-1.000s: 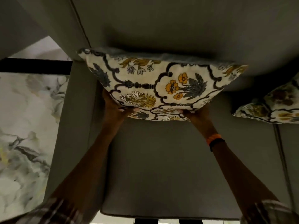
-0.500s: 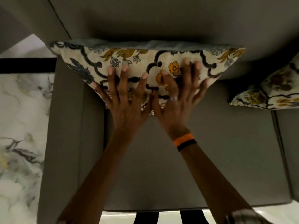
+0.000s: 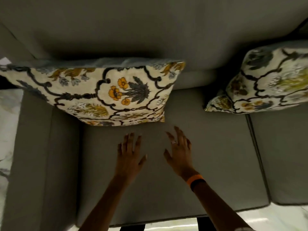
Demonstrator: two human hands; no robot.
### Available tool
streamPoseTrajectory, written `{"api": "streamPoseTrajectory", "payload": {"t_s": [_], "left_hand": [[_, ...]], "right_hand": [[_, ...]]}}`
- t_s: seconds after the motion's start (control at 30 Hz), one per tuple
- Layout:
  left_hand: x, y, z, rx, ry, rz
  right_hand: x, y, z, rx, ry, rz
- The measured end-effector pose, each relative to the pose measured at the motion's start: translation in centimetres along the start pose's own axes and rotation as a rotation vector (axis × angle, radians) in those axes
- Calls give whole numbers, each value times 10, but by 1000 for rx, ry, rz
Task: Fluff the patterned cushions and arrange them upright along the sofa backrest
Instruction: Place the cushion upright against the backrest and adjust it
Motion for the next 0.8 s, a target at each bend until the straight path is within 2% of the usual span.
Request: {"api": "streamPoseTrajectory", "payload": {"t_s": [0.13, 0.23, 0.3, 0.37, 0.47, 0.53, 0.63, 0.8], "left_hand": [[-97, 14, -29, 71, 106, 188], [-179, 18, -78, -7, 147, 441], [-230, 14, -119, -82, 129, 721], [-264, 6, -156, -110, 68, 991], [-320, 12, -198, -78, 82, 1147], [-350, 17, -210, -97, 84, 1203], [-362, 19, -210, -284, 30, 1218], [-364, 6, -204, -414, -40, 1180]], "right_hand": [[-120, -66, 15, -204, 320, -452], [-238, -137, 10, -460, 559, -787], [-317, -183, 1, -553, 612, -839], [-373, -222, -18, -516, 520, -783], [-413, -265, -61, -352, 165, -711], [-412, -277, -84, -271, 37, -739], [-408, -272, -86, -258, 47, -843], [-413, -260, -73, -294, 133, -805]]}}
Point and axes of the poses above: each hand's wrist, its own z-axis away from the middle knuckle, its own y-axis out of the palm, x = y × z, the point moved 5 cm from there along -z, towards the middle knuckle, and after that the axes turned 10 degrees about z, right-handed, at the moved point
